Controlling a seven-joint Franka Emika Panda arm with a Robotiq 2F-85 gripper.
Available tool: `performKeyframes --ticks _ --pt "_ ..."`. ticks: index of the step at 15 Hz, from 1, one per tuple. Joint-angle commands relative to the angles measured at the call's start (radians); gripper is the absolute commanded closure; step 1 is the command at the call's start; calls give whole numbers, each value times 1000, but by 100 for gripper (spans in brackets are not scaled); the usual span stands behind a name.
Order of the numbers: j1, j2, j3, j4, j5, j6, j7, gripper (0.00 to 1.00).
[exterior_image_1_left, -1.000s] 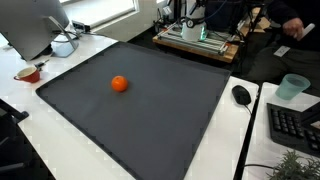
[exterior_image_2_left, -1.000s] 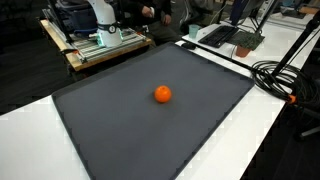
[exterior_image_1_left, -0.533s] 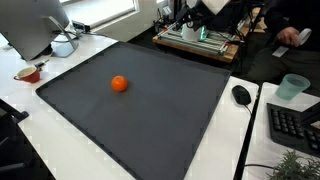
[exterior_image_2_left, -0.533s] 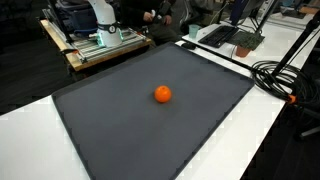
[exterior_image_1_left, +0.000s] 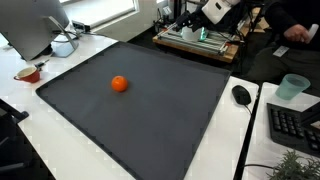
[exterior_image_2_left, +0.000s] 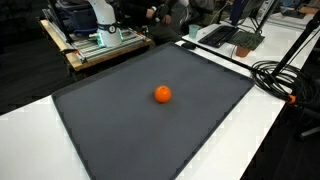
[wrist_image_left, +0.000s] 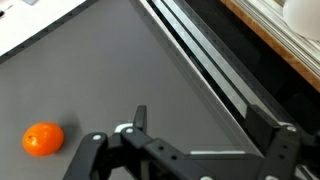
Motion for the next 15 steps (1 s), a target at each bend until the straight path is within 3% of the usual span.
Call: performKeyframes --ticks 1,3,7,15 --pt "47 110 21 -4 -93 -59 3 0" --pt "70 171 28 10 -154 -76 -11 0" --pt "91 243 11 51 -380 -121 -26 0" --pt "24 407 -99 162 -961 -146 -53 0"
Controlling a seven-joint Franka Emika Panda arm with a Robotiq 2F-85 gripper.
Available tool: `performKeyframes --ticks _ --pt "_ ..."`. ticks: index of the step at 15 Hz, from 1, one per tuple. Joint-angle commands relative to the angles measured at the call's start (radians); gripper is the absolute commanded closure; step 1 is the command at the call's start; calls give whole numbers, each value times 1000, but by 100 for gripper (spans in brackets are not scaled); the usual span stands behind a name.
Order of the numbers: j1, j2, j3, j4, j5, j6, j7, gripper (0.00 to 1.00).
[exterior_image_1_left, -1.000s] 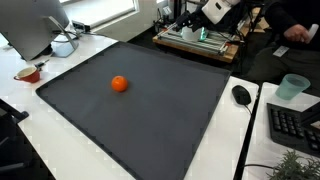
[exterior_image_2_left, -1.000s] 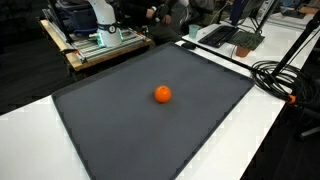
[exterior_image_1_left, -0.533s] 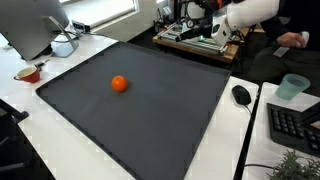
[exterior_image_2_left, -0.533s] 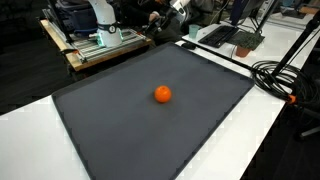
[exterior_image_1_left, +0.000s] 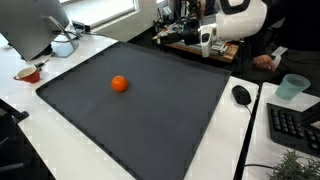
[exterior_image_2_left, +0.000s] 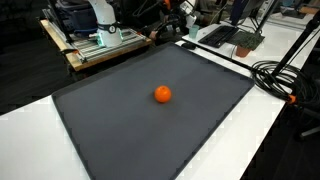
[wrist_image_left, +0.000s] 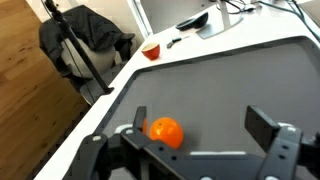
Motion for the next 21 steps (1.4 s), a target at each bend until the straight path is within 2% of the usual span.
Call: performKeyframes --ticks 1,2,3,7,12,16,19,20,21 --pt "-43 123 -53 105 -141 -44 -33 0" --pt "-61 138 -60 130 -121 -35 -23 0" --pt "-54 81 -36 61 -108 -13 -2 0" --pt "-66 104 -35 78 -107 -11 0 0" --pt "-90 140 -37 29 -150 81 -199 0" --pt "-138 134 -41 -7 -229 288 -292 0" --pt "-184 133 -72 -6 -286 420 -401 0" --pt "-195 137 -82 6 -280 439 -418 0" --pt "-162 151 -70 12 -247 386 -364 0"
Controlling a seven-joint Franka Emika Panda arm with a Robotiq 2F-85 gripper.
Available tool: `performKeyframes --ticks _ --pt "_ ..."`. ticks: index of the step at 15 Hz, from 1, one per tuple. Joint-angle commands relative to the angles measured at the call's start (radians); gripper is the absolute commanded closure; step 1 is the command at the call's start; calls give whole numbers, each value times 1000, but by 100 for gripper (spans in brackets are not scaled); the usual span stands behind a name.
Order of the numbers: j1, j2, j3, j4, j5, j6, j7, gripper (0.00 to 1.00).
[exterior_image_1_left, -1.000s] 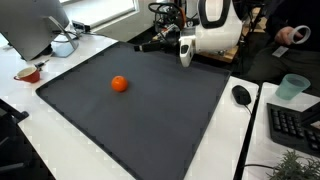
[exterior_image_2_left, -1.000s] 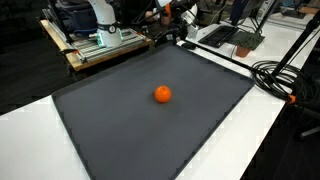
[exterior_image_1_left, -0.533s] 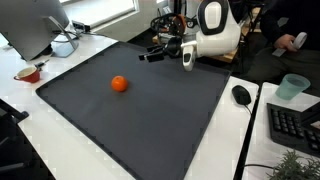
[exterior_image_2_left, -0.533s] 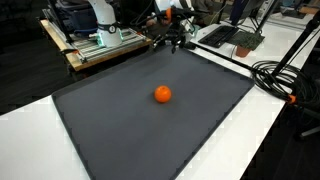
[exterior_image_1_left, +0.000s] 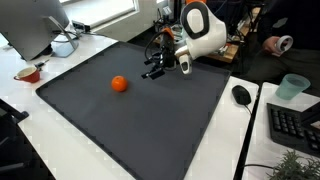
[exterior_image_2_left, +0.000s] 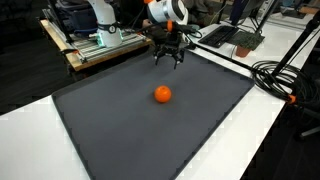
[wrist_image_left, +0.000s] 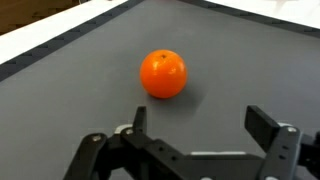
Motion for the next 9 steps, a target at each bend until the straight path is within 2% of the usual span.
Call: performKeyframes --ticks 1,3,7,9 --pt "-4 1 -10 3 2 8 -7 0" --pt "-3 1 -9 3 3 8 -6 0" --pt "16 86 -36 72 -26 -83 23 0" --pt "5 114 -41 103 -16 -84 11 0"
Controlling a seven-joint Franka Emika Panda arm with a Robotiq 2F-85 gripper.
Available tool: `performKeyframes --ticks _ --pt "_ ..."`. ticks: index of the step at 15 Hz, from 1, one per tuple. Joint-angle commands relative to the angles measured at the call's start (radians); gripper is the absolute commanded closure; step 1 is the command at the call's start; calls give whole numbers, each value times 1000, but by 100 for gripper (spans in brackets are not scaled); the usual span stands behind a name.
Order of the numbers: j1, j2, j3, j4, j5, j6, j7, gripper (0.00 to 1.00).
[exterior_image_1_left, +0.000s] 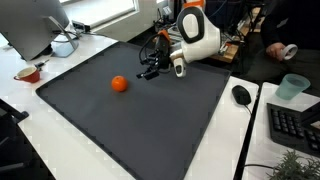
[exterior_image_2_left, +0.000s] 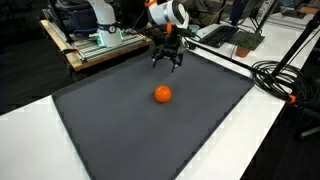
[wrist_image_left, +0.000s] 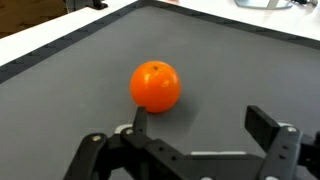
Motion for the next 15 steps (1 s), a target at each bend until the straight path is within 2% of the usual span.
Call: performKeyframes --ticks 1,7,8,15 --pt "-9 76 -19 79 -11 0 3 0" --pt "-48 117 -41 156 4 68 -9 0" --pt "-31 105 -37 130 3 45 -1 0" --pt "-30 126 -50 144 -19 36 22 0"
